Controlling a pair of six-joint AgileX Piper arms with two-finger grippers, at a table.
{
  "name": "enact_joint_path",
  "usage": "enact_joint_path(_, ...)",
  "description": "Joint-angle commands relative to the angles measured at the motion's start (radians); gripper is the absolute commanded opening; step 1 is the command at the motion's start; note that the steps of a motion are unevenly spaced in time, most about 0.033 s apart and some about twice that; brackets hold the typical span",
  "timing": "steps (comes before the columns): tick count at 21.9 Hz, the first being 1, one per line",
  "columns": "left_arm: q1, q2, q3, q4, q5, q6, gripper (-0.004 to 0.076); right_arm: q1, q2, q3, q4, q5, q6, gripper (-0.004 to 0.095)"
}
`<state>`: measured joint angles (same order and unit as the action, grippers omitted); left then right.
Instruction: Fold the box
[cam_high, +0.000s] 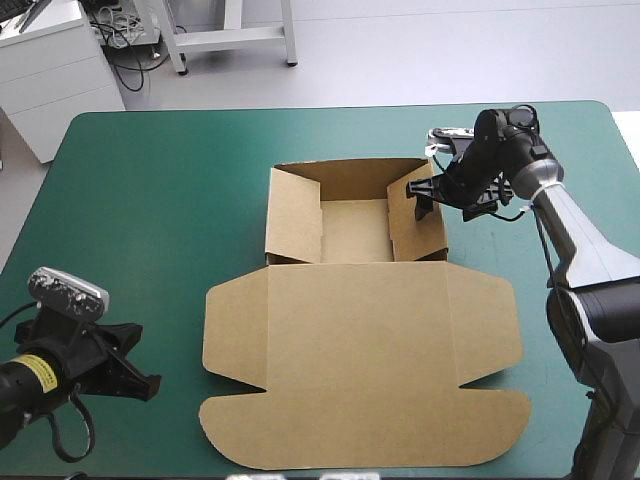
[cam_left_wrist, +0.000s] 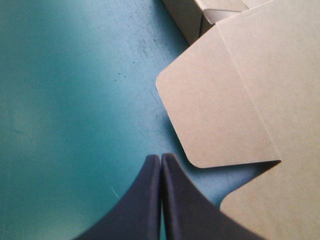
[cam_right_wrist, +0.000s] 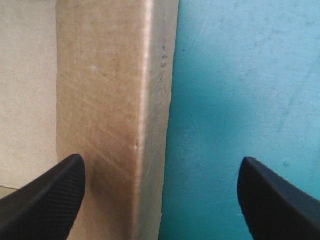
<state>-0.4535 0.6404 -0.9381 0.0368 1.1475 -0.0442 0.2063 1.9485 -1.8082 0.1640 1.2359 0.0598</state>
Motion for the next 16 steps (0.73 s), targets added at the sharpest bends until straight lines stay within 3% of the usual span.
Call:
enact_joint_path(1,-0.002,-0.068,0.073,0.0,-0.122,-0.008,-0.0026,-0.004,-0.029,-0.033,0.023,0.011,-0.014,0.0765)
enact_joint_path(6,-0.002,-0.161,0.199,0.0,-0.205,-0.01,-0.0026,0.037,-0.015,-0.033,-0.023,-0.003,-0.014,0.0761)
enact_joint_path(13,-0.002,-0.166,0.233,0.0,-0.213,-0.01,-0.0026,0.056,0.019,-0.033,-0.006,0.009,-0.005,0.0706)
enact_joint_path(15,-0.002,-0.166,0.233,0.0,-0.215,-0.015,-0.0026,0.056,0.019,-0.033,-0.01,0.009,-0.005,0.0549)
enact_joint_path(16,-0.002,-0.166,0.233,0.0,-0.217,-0.015,-0.0026,0.056,0.019,-0.033,-0.01,0.009,-0.005,0.0339)
